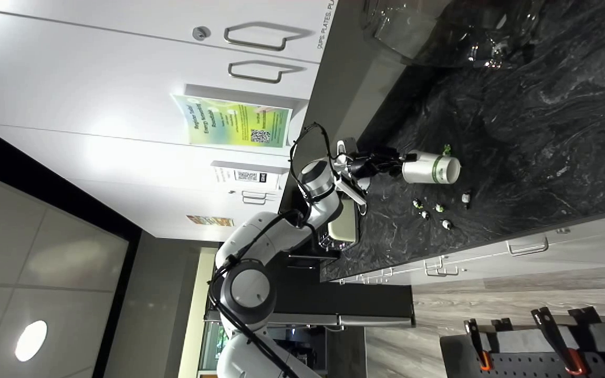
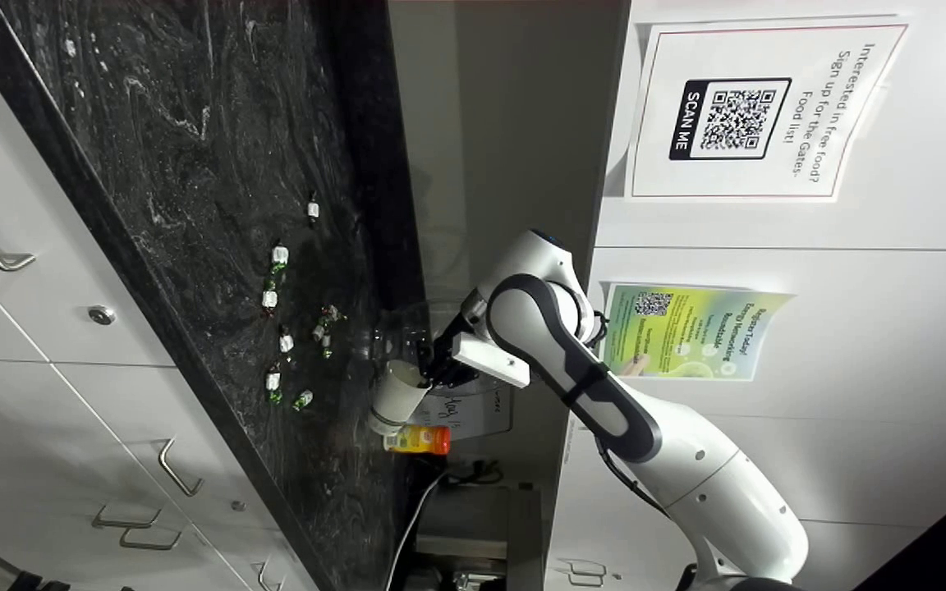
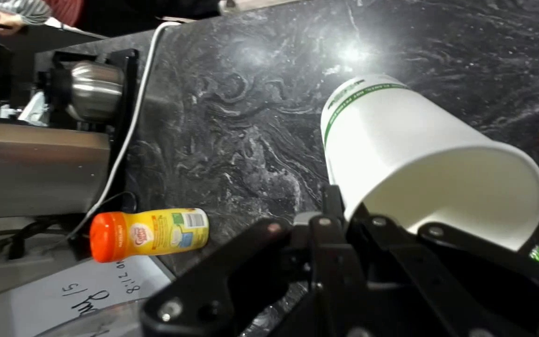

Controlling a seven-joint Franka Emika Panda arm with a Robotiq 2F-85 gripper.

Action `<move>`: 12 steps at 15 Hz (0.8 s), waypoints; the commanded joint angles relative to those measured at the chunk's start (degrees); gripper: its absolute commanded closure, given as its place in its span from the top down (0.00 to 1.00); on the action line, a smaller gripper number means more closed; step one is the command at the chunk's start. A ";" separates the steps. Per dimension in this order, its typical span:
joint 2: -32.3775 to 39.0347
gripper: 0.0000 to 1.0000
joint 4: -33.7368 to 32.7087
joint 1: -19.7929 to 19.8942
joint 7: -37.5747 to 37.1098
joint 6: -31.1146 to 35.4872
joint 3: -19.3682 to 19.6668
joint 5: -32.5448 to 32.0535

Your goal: Pour the candy inside the cup on the counter top

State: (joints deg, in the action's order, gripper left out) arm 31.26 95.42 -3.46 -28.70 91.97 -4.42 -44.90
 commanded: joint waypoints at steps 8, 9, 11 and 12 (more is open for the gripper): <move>-16.72 0.01 21.58 3.02 1.84 39.75 5.81 14.99; -17.52 0.01 23.62 3.26 2.42 44.71 6.54 15.41; -18.52 0.01 27.37 6.31 3.50 54.66 5.48 15.78; -18.89 0.01 29.24 7.47 4.47 59.69 5.33 16.52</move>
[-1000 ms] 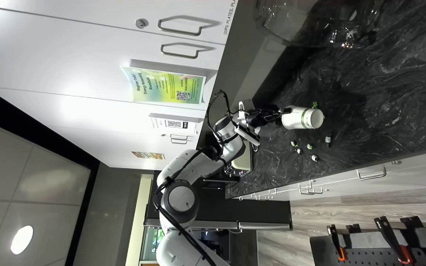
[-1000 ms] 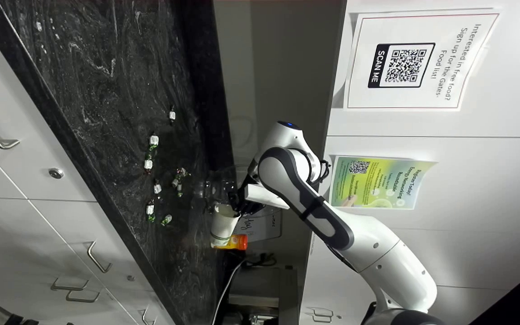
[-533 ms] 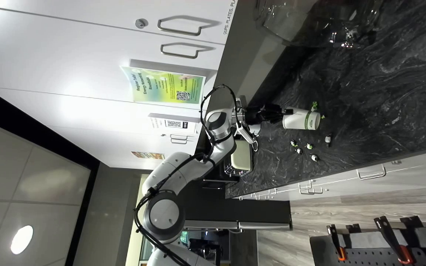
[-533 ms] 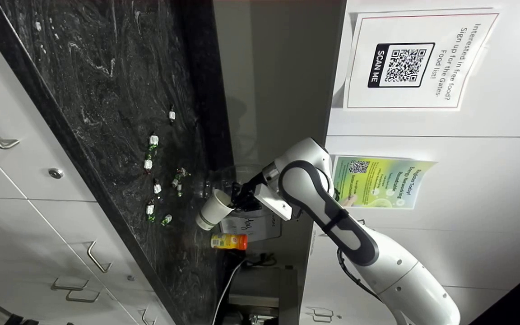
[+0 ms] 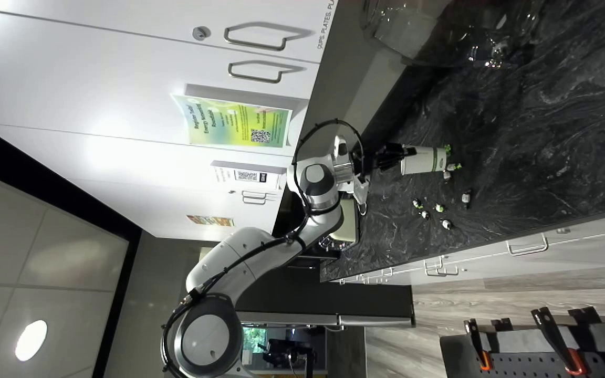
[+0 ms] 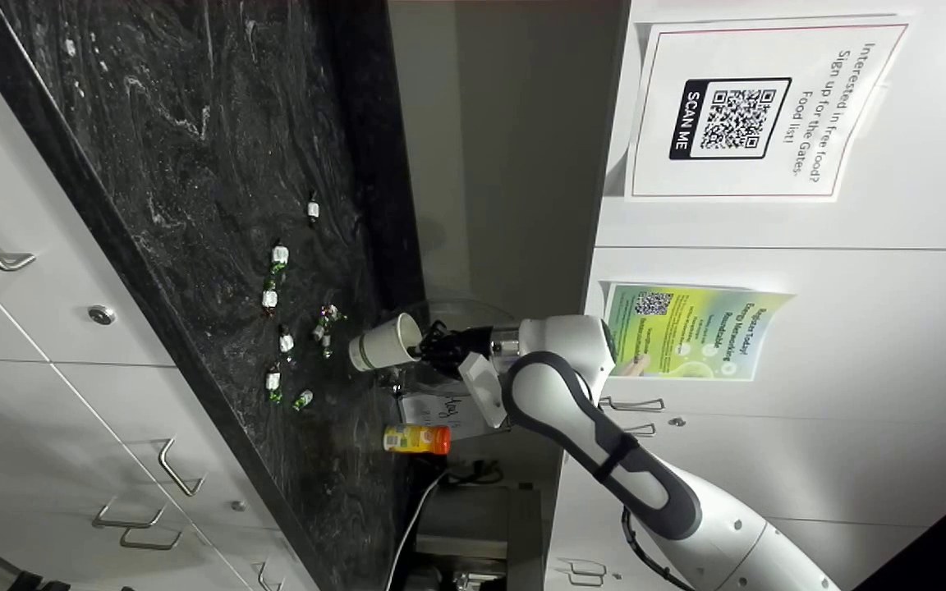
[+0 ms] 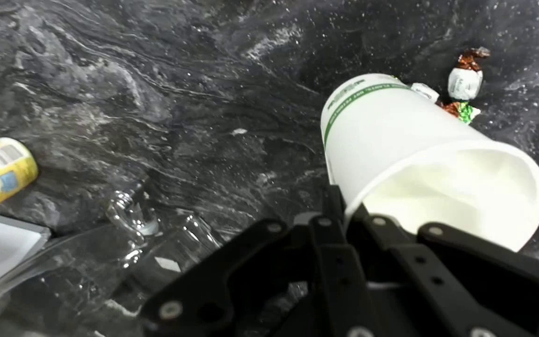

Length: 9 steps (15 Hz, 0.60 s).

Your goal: Pour the candy inside the cup on the counter top

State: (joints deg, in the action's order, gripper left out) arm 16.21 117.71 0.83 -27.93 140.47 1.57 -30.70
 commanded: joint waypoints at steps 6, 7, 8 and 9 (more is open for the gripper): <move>-5.14 0.01 16.75 6.96 22.81 33.18 -1.77 23.10; -2.08 0.01 12.86 5.24 18.46 30.70 0.11 18.25; -2.09 0.05 13.45 5.47 19.76 31.24 0.00 19.30; -1.97 0.05 13.44 5.46 19.63 31.24 0.01 19.11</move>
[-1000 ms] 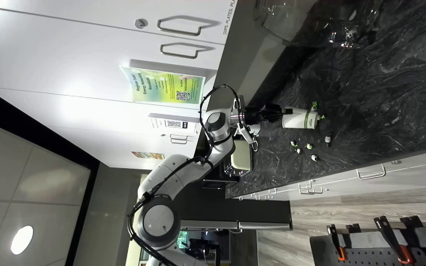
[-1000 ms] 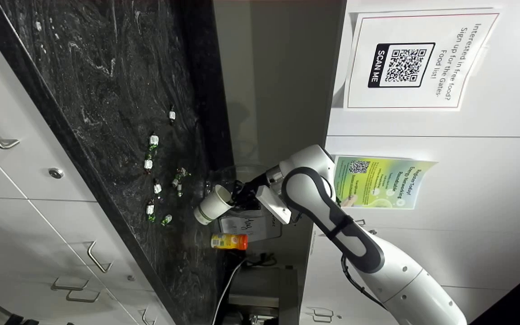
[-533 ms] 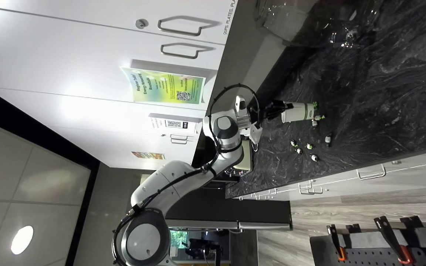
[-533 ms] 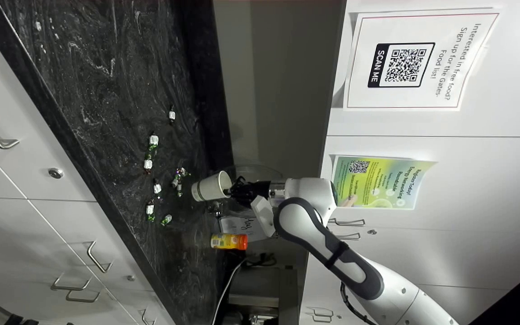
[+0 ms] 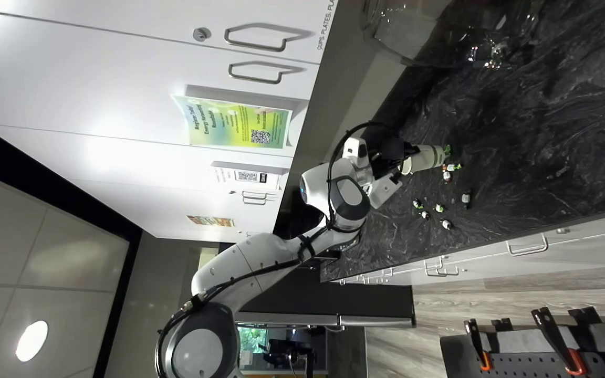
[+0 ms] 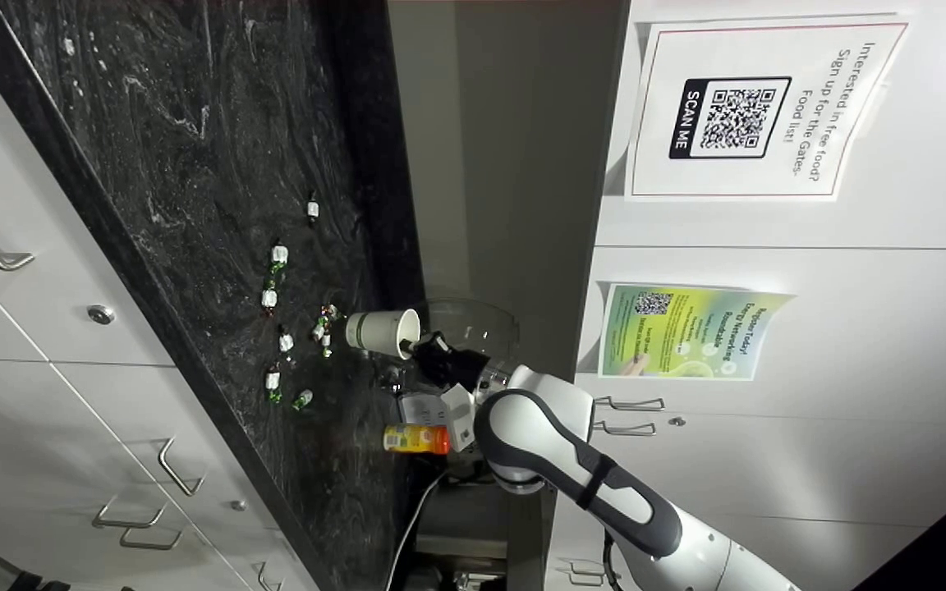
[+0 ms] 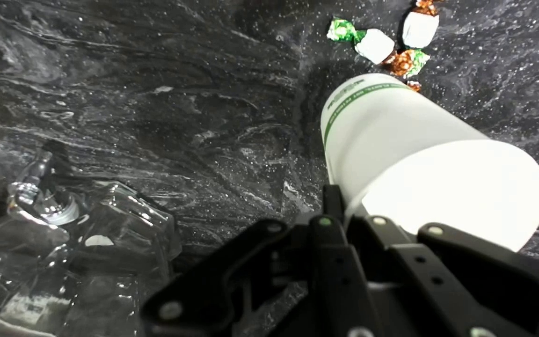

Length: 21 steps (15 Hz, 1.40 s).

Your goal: Pour the candy inside the cup on the counter top

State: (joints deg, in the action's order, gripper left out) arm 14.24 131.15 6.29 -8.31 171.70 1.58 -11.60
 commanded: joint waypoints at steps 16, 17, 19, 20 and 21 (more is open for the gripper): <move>1.20 0.01 -3.09 1.53 2.40 -4.10 2.72 16.88; 1.93 0.01 -3.92 1.61 2.29 -4.91 3.15 16.88; 3.79 0.01 -5.85 1.69 1.95 -6.39 3.97 16.97; 4.70 0.01 -6.72 1.85 2.08 -6.78 4.11 17.17; 5.77 0.01 -7.67 2.12 2.22 -7.03 4.01 17.68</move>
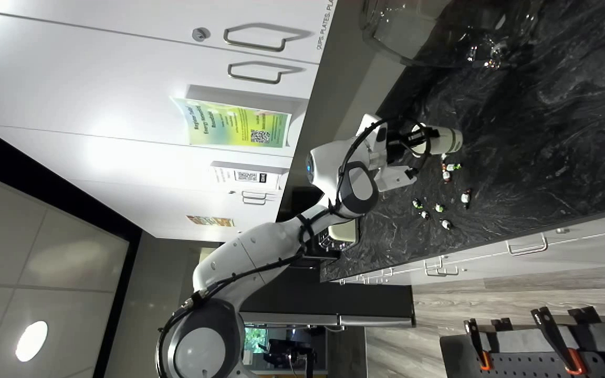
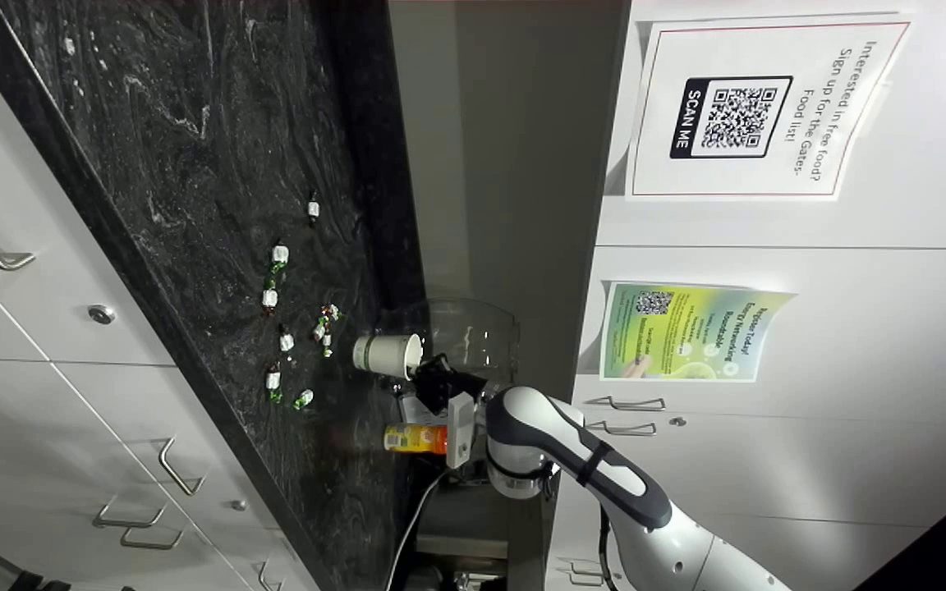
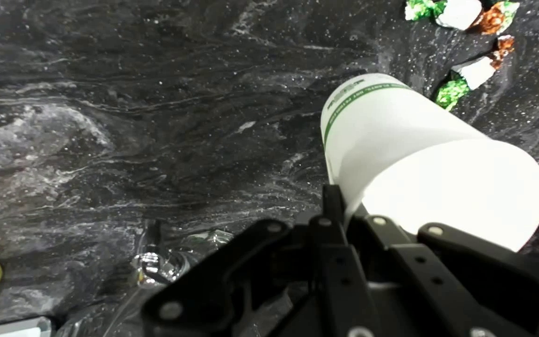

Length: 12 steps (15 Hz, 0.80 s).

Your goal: Pour the candy inside the cup on the counter top

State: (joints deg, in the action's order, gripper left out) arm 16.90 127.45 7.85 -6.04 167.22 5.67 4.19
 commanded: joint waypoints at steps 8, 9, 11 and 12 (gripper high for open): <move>8.97 0.01 -8.85 0.02 -2.16 -2.76 1.19 2.66; 8.97 0.30 -8.72 -0.49 -2.85 -2.63 1.86 2.22; 8.06 0.38 -7.83 -0.75 -2.95 -1.98 2.29 2.12; 7.57 0.44 -7.35 -1.00 -3.13 -1.85 2.67 1.98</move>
State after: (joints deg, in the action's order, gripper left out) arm 25.80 119.92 8.21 -7.25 166.89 6.79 6.46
